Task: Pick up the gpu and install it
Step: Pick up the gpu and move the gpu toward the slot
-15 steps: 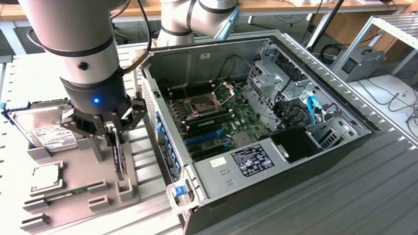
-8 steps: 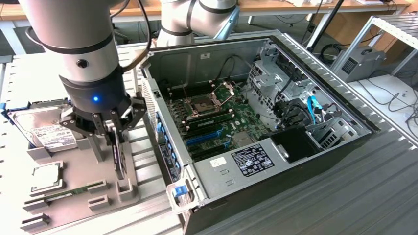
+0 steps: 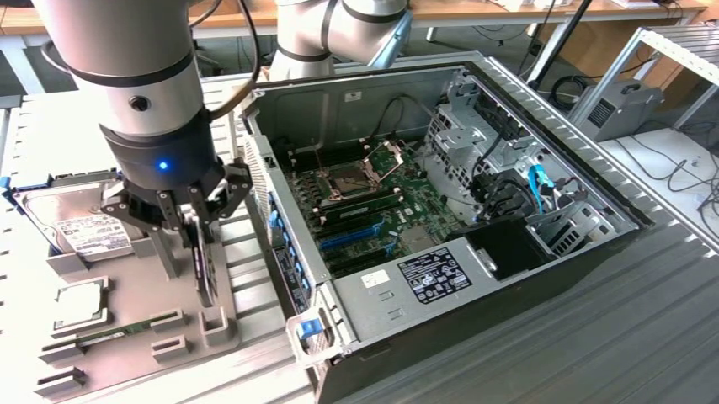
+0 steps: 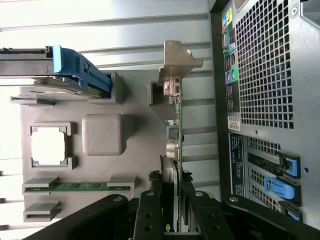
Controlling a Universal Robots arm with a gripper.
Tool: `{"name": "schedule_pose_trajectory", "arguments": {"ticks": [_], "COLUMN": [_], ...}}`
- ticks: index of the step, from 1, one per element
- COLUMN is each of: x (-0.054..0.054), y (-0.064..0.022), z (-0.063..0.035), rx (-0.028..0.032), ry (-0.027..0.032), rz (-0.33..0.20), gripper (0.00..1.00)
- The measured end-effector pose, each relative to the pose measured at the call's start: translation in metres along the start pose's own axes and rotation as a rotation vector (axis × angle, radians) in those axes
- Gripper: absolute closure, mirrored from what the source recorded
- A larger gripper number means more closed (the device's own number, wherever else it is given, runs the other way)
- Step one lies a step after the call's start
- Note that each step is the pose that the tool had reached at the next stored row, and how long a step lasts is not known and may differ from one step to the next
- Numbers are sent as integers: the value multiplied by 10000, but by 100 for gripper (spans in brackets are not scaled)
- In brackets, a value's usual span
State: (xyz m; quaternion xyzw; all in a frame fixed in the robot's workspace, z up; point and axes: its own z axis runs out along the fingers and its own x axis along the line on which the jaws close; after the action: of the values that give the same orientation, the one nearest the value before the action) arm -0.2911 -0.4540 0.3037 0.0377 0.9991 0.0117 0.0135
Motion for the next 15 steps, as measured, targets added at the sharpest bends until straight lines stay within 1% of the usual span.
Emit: {"name": "schedule_pose_trajectory", "arguments": {"ticks": [15], "x": [-2], "y": [2], "z": [-90], "rx": [-1], "ry": [-1], "rz": [0], "gripper": [74]}}
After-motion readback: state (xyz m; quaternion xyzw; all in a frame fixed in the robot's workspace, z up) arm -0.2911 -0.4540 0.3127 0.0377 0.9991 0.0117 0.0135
